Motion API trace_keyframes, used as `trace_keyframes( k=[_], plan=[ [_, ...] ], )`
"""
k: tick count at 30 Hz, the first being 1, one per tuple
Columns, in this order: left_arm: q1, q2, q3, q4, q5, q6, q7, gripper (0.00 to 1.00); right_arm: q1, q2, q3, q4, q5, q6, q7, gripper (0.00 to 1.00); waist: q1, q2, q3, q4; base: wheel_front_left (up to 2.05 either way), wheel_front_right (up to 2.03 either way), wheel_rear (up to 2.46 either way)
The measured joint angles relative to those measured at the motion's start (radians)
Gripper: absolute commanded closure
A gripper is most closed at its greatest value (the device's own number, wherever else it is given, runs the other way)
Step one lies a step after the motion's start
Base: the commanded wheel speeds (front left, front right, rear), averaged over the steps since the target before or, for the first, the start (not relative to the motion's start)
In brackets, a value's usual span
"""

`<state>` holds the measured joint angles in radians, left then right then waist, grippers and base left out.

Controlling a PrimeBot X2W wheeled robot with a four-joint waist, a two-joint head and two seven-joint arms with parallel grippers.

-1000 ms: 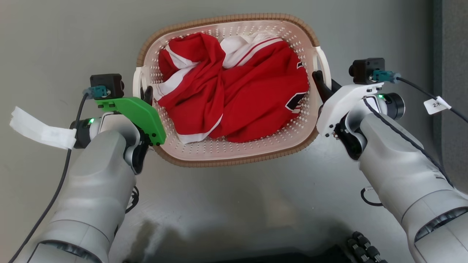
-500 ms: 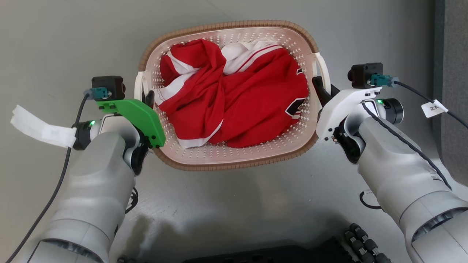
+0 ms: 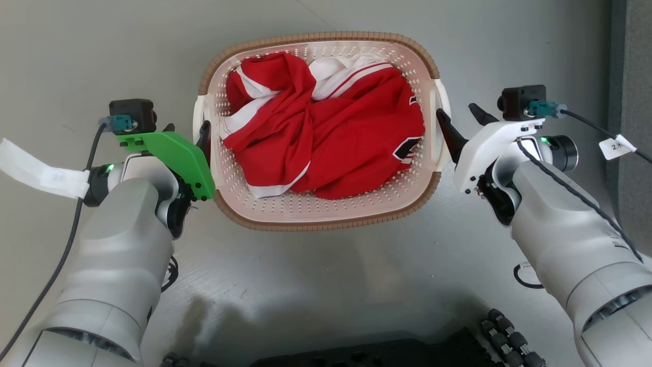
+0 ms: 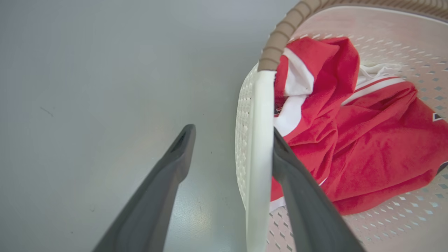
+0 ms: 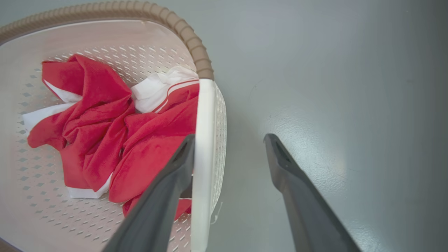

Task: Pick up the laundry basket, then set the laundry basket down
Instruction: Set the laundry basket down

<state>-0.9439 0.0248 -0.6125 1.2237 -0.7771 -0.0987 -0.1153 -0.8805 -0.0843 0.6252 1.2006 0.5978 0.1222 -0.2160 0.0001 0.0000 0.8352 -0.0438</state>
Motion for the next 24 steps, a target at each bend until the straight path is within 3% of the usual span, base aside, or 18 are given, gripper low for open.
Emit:
trace_keyframes(
  k=[11,24],
  plan=[
    [-0.003,0.0,0.0,0.009,-0.003,-0.007,-0.01,0.0,-0.011,0.0,0.001,0.007,0.01,0.001,0.0,0.0,-0.0001,0.0,-0.016,0.007,0.0,0.0,0.0],
    [0.001,0.0,-0.041,0.019,0.021,-0.011,-0.081,0.0,-0.007,0.0,0.012,-0.01,0.017,0.001,-0.02,0.0,-0.0001,0.0,-0.107,0.01,0.0,0.0,0.0]
  ],
)
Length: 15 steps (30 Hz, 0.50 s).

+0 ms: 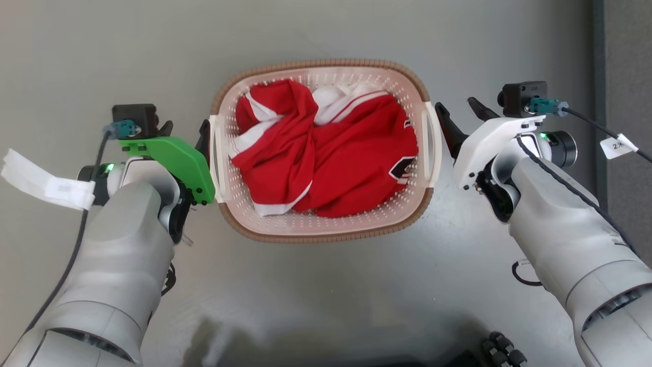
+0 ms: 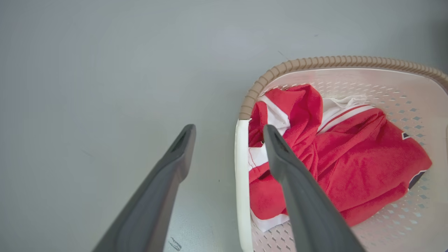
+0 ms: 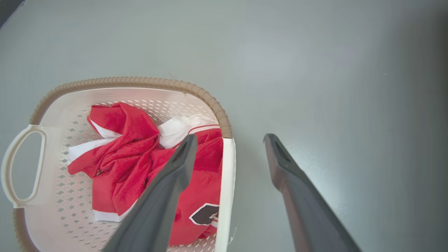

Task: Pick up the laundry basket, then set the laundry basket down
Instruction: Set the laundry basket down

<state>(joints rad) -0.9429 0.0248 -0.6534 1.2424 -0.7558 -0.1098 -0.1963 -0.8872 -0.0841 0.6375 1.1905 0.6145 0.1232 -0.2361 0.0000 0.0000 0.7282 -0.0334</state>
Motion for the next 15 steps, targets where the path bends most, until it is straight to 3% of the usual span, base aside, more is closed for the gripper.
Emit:
trace_keyframes(
  k=[15],
  plan=[
    [0.037,0.008,0.001,-0.056,0.039,0.006,-0.053,0.0,0.082,-0.005,-0.025,-0.127,0.035,0.0,-0.014,0.0,0.0,0.0,-0.162,0.004,0.0,0.0,0.0]
  ],
)
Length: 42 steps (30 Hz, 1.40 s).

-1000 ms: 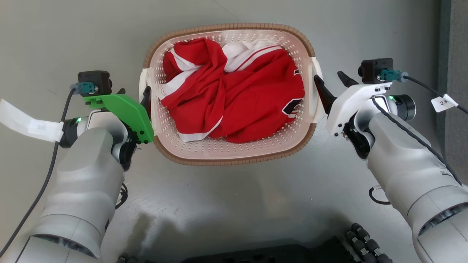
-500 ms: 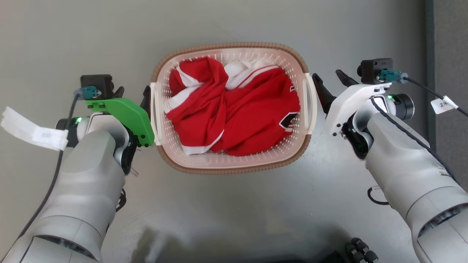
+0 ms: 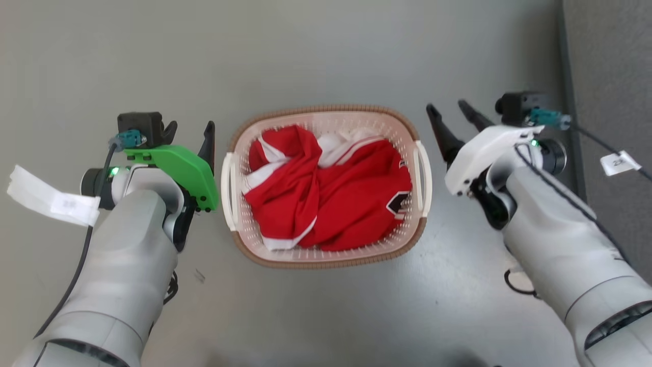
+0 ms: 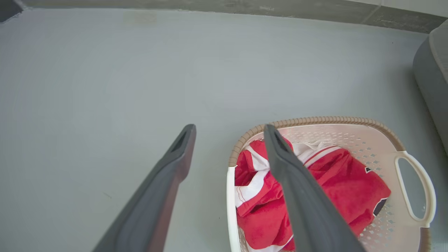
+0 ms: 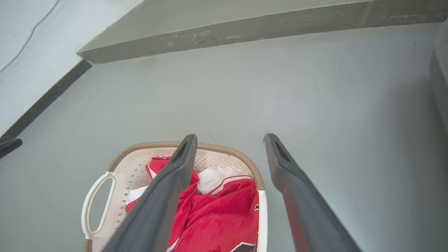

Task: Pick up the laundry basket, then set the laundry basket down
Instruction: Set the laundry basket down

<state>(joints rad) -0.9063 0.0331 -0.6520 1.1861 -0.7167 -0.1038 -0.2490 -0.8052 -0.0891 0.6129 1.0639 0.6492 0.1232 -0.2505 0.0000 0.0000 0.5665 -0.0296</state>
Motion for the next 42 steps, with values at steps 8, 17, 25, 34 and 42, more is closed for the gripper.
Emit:
trace_keyframes(
  k=[8,17,25,34,42],
  plan=[
    [0.02,0.032,0.045,-0.141,0.018,0.044,-0.003,0.0,0.017,-0.047,-0.077,-0.141,-0.009,0.0,-0.001,0.0,-0.0001,0.0,-0.099,0.003,0.0,0.0,0.0],
    [0.071,0.068,0.121,-0.352,0.076,0.085,-0.003,0.0,0.088,-0.058,-0.15,-0.294,-0.058,-0.017,-0.001,0.0,0.0,0.0,-0.19,0.002,0.0,0.0,0.0],
    [0.164,0.1,0.179,-0.523,0.139,0.144,-0.003,0.0,0.156,-0.066,-0.195,-0.419,-0.116,-0.048,-0.001,0.0,-0.0001,0.0,-0.253,-0.005,0.0,0.0,0.0],
    [0.325,0.106,0.208,-0.676,0.201,0.185,-0.003,0.0,0.264,-0.077,-0.249,-0.553,-0.186,-0.097,-0.002,0.0,-0.0001,0.0,-0.316,-0.011,0.0,0.0,0.0],
    [0.446,0.106,0.229,-0.778,0.239,0.2,-0.003,0.0,0.361,-0.079,-0.276,-0.647,-0.223,-0.122,-0.002,0.0,-0.0001,0.0,-0.361,-0.008,0.0,0.0,0.0]
  ],
)
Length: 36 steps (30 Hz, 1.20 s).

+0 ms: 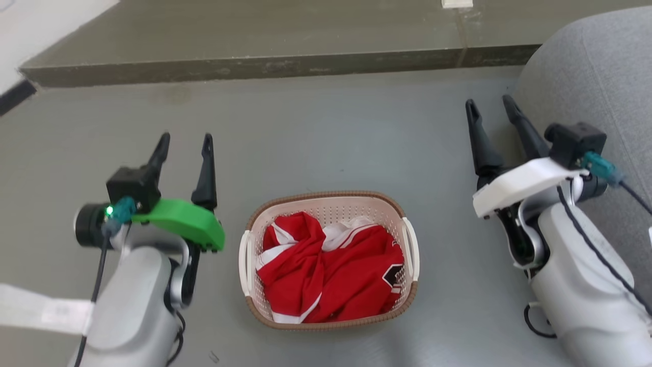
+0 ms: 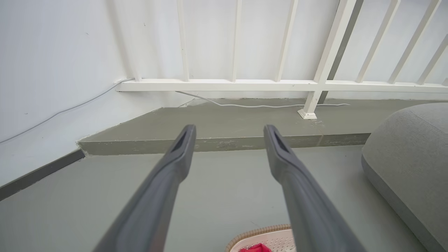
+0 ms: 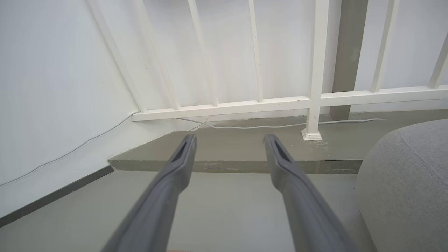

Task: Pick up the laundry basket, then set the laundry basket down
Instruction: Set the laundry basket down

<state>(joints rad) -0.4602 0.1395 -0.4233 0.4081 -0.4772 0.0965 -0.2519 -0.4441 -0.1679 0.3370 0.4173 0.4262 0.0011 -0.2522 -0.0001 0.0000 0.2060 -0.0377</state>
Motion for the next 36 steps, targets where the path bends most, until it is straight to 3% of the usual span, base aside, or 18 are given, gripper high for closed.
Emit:
trace_keyframes(
  k=[20,36],
  plan=[
    [0.259,0.009,0.037,-0.138,0.06,0.019,0.0,0.0,0.23,-0.002,-0.034,-0.123,-0.062,-0.063,0.0,0.0,0.0,0.0,-0.069,0.009,0.0,0.0,0.0],
    [0.343,0.008,0.08,-0.223,0.086,0.02,0.0,0.0,0.295,-0.015,-0.047,-0.205,-0.086,-0.083,0.0,0.0,0.0,0.0,-0.071,0.017,0.0,0.0,0.0]
  ],
)
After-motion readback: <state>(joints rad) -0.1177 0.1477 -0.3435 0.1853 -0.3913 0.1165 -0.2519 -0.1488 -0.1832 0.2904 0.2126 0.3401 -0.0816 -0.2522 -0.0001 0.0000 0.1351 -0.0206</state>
